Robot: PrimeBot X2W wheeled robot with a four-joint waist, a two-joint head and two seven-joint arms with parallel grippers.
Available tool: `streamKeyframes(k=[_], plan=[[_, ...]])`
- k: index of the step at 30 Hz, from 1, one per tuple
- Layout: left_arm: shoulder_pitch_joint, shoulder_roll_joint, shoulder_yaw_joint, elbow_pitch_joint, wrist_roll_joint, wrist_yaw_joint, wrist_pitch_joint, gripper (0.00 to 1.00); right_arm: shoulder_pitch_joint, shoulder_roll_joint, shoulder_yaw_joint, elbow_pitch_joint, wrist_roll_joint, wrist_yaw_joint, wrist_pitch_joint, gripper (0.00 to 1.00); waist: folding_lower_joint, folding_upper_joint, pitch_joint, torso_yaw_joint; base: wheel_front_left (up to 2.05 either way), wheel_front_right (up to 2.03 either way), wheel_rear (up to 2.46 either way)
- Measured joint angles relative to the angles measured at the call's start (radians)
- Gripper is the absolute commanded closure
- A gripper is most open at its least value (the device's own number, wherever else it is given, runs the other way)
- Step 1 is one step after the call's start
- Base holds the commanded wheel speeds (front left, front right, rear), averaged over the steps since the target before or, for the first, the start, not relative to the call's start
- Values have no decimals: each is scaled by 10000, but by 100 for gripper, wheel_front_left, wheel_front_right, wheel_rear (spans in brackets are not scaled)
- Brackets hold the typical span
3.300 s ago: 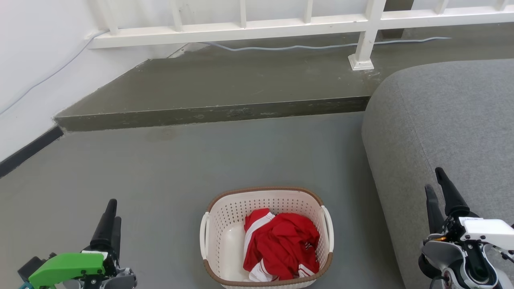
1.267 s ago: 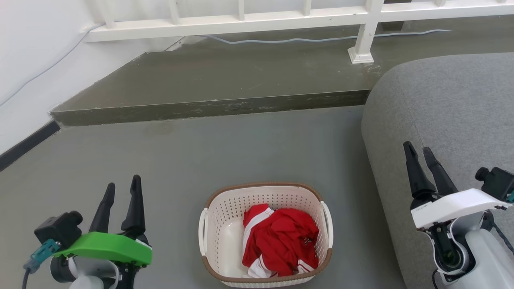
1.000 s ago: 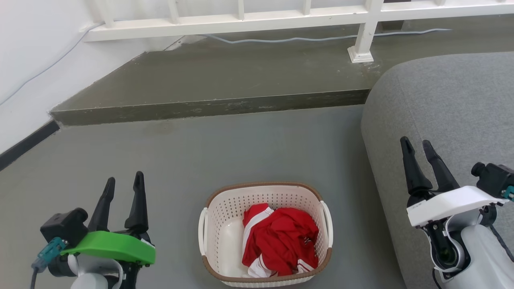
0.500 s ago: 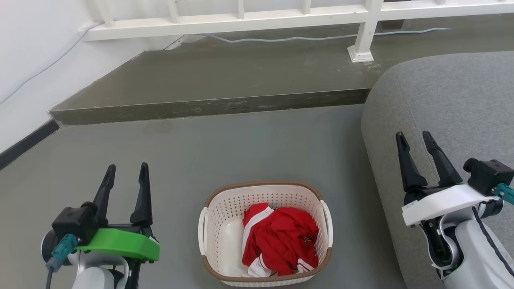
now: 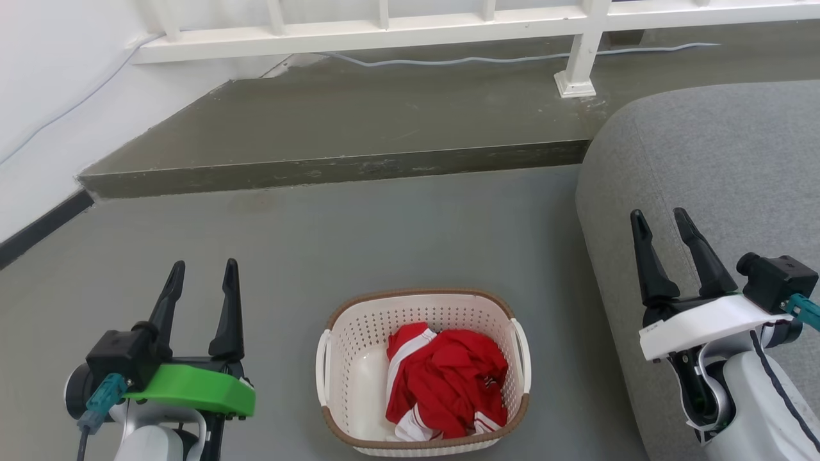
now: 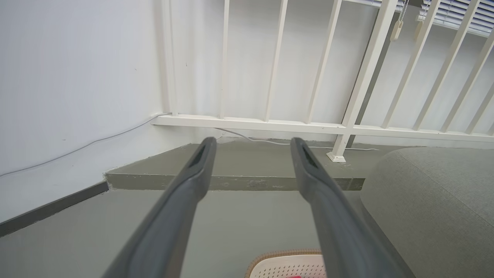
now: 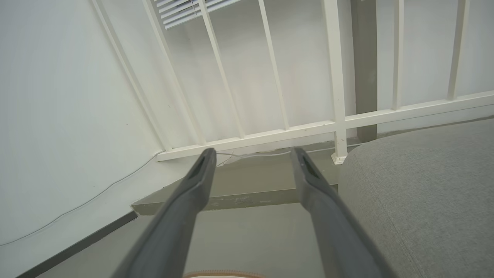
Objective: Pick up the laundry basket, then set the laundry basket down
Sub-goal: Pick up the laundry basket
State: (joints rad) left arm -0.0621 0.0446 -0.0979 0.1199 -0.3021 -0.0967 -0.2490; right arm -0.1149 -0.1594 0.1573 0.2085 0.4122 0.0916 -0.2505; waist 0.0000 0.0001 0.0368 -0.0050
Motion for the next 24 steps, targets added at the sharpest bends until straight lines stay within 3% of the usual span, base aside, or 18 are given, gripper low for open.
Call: streamKeyframes(k=[24], plan=[[-451,-15,-31,-109,-27,-13,0,0,-305,288,-282,171,-178,138,-12,0,0,0,1231,-196,0,0,0]])
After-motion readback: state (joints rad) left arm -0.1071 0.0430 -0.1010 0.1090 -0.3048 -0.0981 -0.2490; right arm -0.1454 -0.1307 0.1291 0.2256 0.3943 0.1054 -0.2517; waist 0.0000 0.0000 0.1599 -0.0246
